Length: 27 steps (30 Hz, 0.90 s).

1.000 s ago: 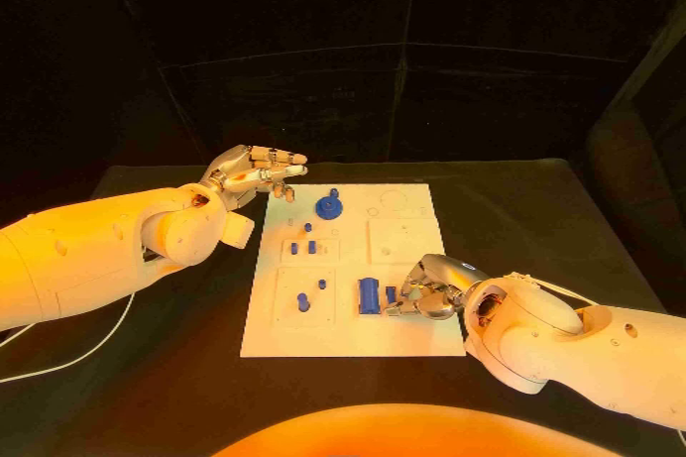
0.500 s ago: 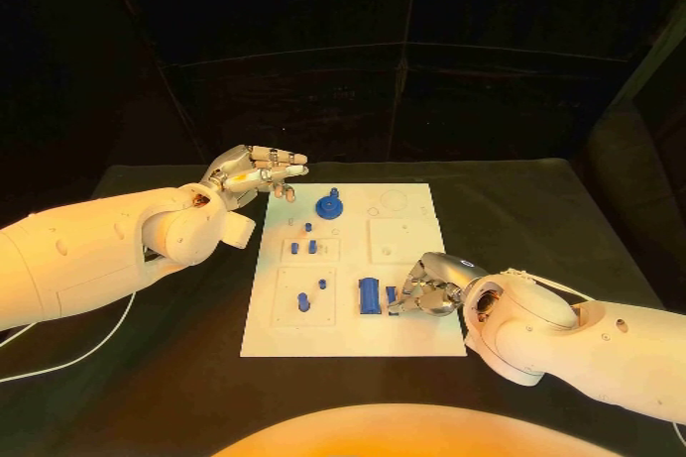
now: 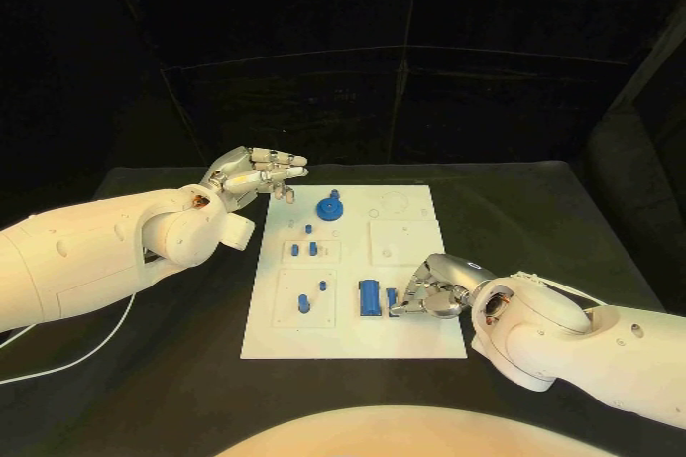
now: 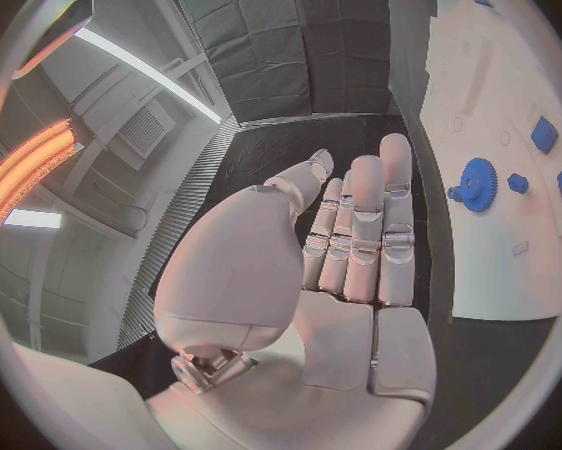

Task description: Assemble the parts on the task board

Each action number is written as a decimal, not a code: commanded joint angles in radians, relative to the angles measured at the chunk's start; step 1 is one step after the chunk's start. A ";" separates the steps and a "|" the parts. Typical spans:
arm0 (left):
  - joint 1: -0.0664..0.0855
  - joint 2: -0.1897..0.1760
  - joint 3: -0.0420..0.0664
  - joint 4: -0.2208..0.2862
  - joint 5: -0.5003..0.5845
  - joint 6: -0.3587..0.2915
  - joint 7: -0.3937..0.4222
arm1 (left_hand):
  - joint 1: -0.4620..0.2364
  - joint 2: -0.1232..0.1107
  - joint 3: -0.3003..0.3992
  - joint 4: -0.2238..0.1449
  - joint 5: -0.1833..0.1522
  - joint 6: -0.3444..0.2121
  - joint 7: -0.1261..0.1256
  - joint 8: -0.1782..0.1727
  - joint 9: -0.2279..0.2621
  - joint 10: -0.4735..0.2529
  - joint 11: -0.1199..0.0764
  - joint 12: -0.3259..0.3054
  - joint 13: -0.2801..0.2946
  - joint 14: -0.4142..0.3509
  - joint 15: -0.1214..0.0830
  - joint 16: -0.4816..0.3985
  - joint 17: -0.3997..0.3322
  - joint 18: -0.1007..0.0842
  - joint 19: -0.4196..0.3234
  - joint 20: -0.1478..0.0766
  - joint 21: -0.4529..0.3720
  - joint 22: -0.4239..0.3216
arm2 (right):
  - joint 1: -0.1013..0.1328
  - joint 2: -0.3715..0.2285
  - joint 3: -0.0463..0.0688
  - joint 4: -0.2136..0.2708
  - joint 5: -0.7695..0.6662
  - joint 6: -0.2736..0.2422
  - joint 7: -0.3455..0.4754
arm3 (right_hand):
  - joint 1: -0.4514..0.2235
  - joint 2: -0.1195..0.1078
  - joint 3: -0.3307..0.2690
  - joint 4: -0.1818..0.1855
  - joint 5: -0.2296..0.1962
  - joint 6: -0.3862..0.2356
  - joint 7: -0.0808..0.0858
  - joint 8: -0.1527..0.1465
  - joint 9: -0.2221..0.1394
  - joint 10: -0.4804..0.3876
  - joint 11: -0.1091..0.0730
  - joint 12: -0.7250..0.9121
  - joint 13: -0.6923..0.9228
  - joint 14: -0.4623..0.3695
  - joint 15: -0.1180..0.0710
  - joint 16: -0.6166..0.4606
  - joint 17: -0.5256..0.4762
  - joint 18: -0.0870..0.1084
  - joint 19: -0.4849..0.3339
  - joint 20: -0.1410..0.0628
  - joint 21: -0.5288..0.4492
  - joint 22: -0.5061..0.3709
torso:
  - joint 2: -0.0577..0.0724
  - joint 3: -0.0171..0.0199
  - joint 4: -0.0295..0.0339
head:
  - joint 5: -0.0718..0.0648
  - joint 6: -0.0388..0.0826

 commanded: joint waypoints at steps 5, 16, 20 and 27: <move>0.001 -0.001 0.001 0.001 0.016 0.011 0.009 | -0.006 0.001 -0.006 -0.001 0.004 -0.007 -0.003 0.004 0.000 -0.009 0.002 0.005 0.000 -0.009 0.001 0.004 -0.002 0.013 -0.005 0.002 -0.005 -0.002 | 0.028 -0.041 0.003 -0.021 0.297 -0.085 0.264 | -0.013 -0.014 -0.005 0.015 0.032 -0.079 0.025 -0.042 -0.008 -0.039 0.021 -0.094 -0.068 0.055 0.020 -0.049 0.036 0.015 -0.069 0.011 -0.049 0.000 | -0.009 -0.0039 0.0014 | -0.013 0.020; 0.000 0.023 0.001 -0.051 0.110 -0.032 0.041 | -0.076 -0.018 -0.101 0.052 0.003 -0.005 -0.013 0.020 0.002 -0.003 -0.005 0.038 0.007 -0.050 0.005 -0.023 -0.021 0.013 -0.041 0.011 -0.051 -0.032 | 0.126 0.046 0.005 -0.329 1.053 0.017 0.772 | 0.212 0.072 0.035 -0.093 0.091 -0.125 0.097 -0.130 -0.048 -0.431 0.102 -0.958 -0.726 -0.288 0.104 -0.911 -0.795 0.130 -0.560 0.082 -0.691 -0.759 | -0.049 -0.0214 0.0063 | -0.049 0.095; -0.001 0.044 0.001 -0.099 0.127 -0.035 0.049 | -0.054 -0.002 -0.133 0.060 0.006 -0.003 -0.015 0.028 0.002 -0.003 -0.002 0.043 0.004 -0.144 0.018 -0.196 -0.104 0.011 -0.146 0.022 -0.159 -0.102 | 0.142 0.122 0.013 -0.490 1.142 0.119 0.859 | 0.278 0.087 0.051 -0.122 0.076 -0.133 0.126 -0.169 -0.084 -0.444 0.146 -1.090 -0.909 -0.427 0.168 -1.150 -0.935 0.115 -0.654 0.136 -0.889 -0.879 | -0.071 -0.0292 0.0015 | -0.052 0.136; -0.011 0.110 0.001 -0.231 0.143 -0.026 0.067 | -0.020 0.022 -0.159 0.077 0.005 -0.013 -0.011 0.008 -0.005 -0.012 0.022 -0.021 -0.011 -0.245 0.084 -0.568 -0.269 0.000 -0.332 0.086 -0.379 -0.270 | 0.150 0.246 0.024 -0.708 1.186 0.211 0.935 | 0.261 0.100 0.051 -0.158 0.058 -0.133 0.134 -0.177 -0.166 -0.389 0.162 -1.176 -1.157 -0.416 0.200 -1.350 -1.112 0.137 -0.608 0.192 -1.100 -1.031 | -0.089 -0.0308 0.0003 | -0.048 0.175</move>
